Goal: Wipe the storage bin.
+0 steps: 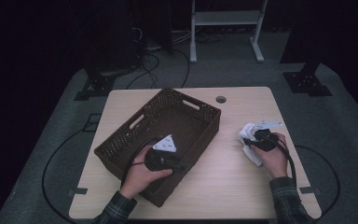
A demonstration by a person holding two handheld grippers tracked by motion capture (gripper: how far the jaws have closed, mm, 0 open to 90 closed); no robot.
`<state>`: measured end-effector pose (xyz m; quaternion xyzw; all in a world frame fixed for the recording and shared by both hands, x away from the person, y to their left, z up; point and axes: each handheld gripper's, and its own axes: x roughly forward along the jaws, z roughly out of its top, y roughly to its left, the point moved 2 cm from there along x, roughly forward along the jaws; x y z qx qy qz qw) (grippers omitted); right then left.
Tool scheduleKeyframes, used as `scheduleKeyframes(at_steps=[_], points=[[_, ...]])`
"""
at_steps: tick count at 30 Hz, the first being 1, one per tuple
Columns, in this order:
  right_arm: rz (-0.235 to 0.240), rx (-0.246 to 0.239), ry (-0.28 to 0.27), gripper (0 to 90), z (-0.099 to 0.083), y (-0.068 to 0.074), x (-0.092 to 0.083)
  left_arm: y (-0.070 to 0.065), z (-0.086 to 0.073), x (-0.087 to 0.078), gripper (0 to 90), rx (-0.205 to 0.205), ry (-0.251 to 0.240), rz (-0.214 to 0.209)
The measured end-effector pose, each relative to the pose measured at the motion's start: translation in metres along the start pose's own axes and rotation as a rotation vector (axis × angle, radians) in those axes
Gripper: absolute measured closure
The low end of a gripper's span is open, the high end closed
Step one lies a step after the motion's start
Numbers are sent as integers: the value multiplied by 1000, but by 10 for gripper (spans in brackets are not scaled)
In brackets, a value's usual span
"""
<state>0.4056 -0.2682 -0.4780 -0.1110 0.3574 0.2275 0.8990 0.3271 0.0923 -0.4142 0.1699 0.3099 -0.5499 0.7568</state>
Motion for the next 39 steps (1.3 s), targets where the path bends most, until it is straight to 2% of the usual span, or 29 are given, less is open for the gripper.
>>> scheduleKeyframes(at_steps=[24, 39], points=[[117, -87, -76, 669, 31, 36, -32, -18, 4, 5, 628, 50, 18, -42], [143, -159, -128, 669, 46, 57, -48, -17, 2, 5, 625, 47, 1, -61]])
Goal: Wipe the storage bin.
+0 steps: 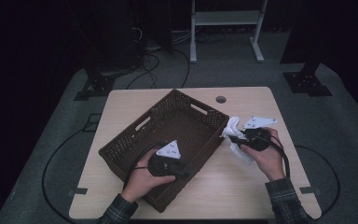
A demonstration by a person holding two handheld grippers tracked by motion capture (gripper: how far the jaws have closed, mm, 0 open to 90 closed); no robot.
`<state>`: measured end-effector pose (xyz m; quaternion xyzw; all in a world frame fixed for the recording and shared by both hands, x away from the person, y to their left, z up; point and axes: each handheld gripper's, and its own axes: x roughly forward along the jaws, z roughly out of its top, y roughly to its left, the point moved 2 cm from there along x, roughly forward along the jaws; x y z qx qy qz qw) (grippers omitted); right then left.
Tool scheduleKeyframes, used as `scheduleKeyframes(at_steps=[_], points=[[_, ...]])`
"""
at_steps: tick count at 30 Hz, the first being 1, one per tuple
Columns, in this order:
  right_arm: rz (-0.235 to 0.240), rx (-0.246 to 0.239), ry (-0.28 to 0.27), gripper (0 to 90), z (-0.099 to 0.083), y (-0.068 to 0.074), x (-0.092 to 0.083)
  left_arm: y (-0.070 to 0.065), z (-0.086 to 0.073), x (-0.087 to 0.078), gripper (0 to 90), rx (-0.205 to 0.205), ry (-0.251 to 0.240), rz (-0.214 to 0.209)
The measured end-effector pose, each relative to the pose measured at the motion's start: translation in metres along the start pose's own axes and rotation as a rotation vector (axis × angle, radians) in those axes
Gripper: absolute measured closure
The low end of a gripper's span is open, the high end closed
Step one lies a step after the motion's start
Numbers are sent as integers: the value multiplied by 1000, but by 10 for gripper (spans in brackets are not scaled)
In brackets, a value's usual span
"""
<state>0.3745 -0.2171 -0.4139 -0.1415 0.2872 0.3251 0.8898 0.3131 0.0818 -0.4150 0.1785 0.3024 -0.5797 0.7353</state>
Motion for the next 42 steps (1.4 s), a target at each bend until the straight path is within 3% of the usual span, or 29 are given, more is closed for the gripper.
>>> scheduleKeyframes(at_steps=[5, 22, 42], points=[[9, 19, -13, 668, 0, 3, 5, 0, 0, 0, 625, 0, -1, 2], [20, 38, 47, 667, -13, 4, 34, 0, 0, 0, 626, -1, -2, 1], [19, 39, 98, 667, -23, 2, 45, 0, 0, 0, 625, 0, -3, 0]])
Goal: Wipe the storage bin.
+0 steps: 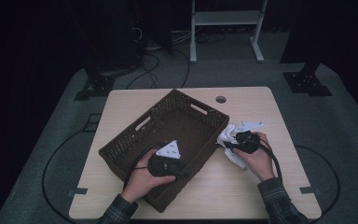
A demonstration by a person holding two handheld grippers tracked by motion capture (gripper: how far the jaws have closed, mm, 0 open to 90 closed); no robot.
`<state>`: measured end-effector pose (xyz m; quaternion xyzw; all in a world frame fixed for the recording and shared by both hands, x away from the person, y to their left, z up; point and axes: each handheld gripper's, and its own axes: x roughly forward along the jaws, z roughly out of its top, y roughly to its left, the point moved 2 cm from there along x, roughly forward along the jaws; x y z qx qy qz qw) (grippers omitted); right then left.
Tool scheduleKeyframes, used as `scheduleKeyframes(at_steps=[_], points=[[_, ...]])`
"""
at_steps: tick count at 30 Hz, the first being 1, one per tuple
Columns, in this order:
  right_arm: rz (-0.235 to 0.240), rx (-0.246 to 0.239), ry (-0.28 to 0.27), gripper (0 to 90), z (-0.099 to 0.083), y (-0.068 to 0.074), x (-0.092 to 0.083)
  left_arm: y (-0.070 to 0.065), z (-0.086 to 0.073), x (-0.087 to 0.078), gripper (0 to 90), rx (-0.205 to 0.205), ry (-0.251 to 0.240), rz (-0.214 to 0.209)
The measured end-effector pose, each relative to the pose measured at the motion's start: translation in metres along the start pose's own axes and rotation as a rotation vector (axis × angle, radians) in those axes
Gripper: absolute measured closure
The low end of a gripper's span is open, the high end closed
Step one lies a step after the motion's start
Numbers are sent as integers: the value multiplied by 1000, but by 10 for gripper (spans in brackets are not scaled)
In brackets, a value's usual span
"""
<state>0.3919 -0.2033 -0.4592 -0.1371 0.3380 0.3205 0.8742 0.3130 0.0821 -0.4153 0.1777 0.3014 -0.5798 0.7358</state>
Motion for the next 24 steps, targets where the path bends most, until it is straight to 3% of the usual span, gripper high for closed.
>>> scheduleKeyframes(at_steps=[24], points=[[23, -11, 82, 667, -14, 0, 19, 0, 0, 0, 625, -1, 0, -1]])
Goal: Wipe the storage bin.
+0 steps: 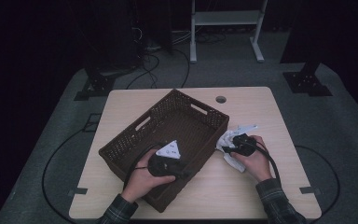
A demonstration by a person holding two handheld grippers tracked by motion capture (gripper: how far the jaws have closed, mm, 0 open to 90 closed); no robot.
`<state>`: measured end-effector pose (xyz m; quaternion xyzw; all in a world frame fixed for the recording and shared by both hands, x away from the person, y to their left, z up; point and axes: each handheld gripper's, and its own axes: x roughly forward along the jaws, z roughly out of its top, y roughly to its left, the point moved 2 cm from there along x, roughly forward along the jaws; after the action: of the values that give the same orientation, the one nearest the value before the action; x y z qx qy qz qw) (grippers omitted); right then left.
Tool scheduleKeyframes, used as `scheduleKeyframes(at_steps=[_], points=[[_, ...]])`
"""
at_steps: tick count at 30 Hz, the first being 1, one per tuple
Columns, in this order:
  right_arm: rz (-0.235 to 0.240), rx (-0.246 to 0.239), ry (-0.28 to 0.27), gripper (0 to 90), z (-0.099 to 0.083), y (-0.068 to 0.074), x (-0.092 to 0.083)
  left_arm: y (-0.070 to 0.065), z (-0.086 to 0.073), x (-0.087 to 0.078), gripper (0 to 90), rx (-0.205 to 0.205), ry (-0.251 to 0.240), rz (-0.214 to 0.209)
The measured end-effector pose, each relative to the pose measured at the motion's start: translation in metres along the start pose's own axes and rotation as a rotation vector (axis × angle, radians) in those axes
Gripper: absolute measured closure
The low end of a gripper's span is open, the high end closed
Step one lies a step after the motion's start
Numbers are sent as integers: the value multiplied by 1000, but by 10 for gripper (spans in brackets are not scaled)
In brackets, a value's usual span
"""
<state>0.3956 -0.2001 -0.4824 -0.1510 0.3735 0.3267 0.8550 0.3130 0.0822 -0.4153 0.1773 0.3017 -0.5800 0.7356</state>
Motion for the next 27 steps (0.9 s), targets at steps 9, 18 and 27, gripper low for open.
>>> scheduleKeyframes(at_steps=[9, 18, 27], points=[[6, -7, 24, 667, -4, 2, 6, 0, 0, 0, 625, 0, 0, 0], [11, -23, 17, 667, -4, 4, 3, 0, 0, 0, 625, -1, -1, -1], [6, -39, -21, 667, 4, 7, -11, 0, 0, 0, 625, -1, -1, -1]])
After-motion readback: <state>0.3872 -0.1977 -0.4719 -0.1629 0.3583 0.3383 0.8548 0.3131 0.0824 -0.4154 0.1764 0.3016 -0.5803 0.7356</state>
